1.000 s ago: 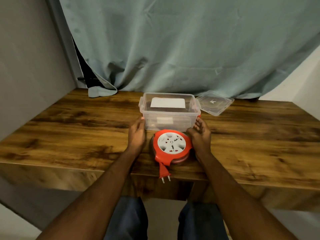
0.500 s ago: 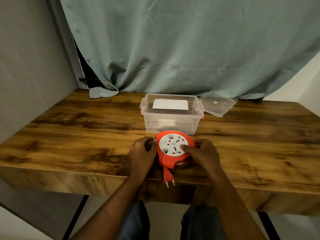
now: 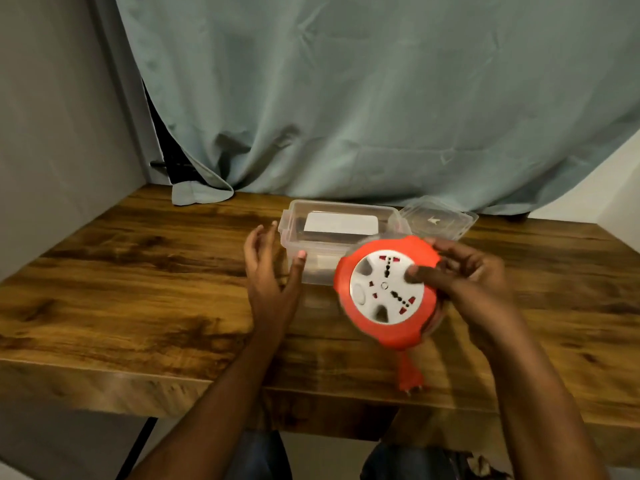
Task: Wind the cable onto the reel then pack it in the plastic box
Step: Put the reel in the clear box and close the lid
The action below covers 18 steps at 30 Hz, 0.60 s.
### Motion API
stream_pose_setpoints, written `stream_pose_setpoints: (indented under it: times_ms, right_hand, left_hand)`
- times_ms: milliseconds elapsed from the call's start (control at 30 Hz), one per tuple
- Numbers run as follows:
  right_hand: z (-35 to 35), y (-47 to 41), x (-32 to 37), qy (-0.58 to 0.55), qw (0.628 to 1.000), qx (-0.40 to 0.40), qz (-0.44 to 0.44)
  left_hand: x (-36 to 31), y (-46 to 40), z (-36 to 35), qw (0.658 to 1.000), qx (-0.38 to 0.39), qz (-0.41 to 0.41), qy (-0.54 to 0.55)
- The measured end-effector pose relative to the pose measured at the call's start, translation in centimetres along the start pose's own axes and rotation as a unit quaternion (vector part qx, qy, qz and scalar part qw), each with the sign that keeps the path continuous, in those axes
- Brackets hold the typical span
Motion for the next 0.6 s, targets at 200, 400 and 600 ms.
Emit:
stream_pose_setpoints:
  times_ms: [200,400,600]
  right_hand:
    - [-1.1,-3.3,10.6,0.073,0.985,0.015,0.155]
    - [-6.9,-8.9,15.8,0.193,0.958,0.058,0.205]
    - [-11.9,-13.4,12.5,0.294,0.935,0.15,0.131]
  left_hand:
    - [0.6,-0.8,-2.6,0.994,0.1,-0.009,0.041]
    - [1.6,-1.0,-3.3,0.993,0.106,0.031,0.033]
    - [2.8,-1.0,-3.5,0.988,0.106,0.066,0.09]
Point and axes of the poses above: each hand's wrist, its own y-axis away from the middle knuckle, its own z-axis out of the back of the hand, x = y × z, the point moved 3 cm from there along -y, towards the middle knuckle, and after that the axes turned 14 degrees about -z, right-handed, at the moved point
